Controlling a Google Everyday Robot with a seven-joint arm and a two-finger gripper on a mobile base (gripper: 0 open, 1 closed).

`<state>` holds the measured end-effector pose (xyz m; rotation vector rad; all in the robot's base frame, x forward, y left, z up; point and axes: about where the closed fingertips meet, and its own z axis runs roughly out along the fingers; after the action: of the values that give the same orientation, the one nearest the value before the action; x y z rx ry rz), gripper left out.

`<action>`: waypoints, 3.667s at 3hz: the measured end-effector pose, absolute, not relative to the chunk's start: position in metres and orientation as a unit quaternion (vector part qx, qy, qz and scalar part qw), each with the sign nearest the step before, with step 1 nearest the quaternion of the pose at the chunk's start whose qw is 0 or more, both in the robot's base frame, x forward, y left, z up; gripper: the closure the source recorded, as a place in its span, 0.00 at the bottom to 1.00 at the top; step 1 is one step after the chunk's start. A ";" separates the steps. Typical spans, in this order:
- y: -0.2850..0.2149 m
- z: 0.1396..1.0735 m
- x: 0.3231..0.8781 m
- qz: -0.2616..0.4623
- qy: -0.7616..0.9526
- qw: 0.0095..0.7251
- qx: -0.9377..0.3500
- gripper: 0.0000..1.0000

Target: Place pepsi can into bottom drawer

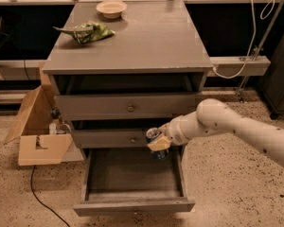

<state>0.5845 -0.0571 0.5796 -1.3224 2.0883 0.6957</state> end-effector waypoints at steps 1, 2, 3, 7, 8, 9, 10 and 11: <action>-0.050 0.524 0.589 0.252 0.793 0.260 -0.491 1.00; -0.049 0.447 0.601 0.264 0.816 0.249 -0.450 1.00; -0.045 0.392 0.608 0.264 0.834 0.231 -0.425 1.00; -0.027 0.249 0.611 0.235 0.878 0.107 -0.402 1.00; -0.019 0.214 0.614 0.234 0.889 0.089 -0.383 1.00; -0.017 0.180 0.616 0.234 0.902 0.081 -0.354 1.00; -0.020 0.153 0.615 0.233 0.913 0.076 -0.327 0.97; -0.020 0.153 0.615 0.233 0.913 0.076 -0.327 0.74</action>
Offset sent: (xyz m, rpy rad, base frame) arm 0.0270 0.0056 -0.1911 0.0090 0.1506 -0.1482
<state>0.6153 -0.0200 0.1535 -0.9812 2.7364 0.6997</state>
